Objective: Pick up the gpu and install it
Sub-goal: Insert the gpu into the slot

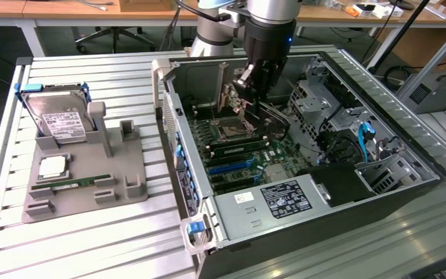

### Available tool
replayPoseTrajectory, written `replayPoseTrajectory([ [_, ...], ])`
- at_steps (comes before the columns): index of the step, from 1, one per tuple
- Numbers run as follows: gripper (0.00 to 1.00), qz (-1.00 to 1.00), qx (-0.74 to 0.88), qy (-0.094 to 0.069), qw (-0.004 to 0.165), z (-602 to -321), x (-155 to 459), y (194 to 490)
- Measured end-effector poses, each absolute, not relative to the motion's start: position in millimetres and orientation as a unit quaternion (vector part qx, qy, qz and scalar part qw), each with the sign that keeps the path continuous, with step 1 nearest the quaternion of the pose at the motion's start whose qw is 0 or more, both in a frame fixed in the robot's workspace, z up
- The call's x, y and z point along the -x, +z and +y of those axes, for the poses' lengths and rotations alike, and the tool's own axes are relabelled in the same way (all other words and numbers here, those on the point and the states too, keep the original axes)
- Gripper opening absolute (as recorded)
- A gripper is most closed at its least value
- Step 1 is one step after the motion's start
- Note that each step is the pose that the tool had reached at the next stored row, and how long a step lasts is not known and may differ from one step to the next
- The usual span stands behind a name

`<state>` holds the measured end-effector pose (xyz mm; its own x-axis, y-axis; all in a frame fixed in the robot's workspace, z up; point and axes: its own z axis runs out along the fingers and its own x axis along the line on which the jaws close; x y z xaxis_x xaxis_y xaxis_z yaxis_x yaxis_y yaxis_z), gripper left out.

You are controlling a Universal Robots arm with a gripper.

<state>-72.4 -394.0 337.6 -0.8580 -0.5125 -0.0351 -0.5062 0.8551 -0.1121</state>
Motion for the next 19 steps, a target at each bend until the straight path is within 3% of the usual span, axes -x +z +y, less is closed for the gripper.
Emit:
replayPoseTrajectory([
  [19, 0.27, 0.954, 0.293, -0.049, 0.033, -394.0, 72.1, 337.6],
])
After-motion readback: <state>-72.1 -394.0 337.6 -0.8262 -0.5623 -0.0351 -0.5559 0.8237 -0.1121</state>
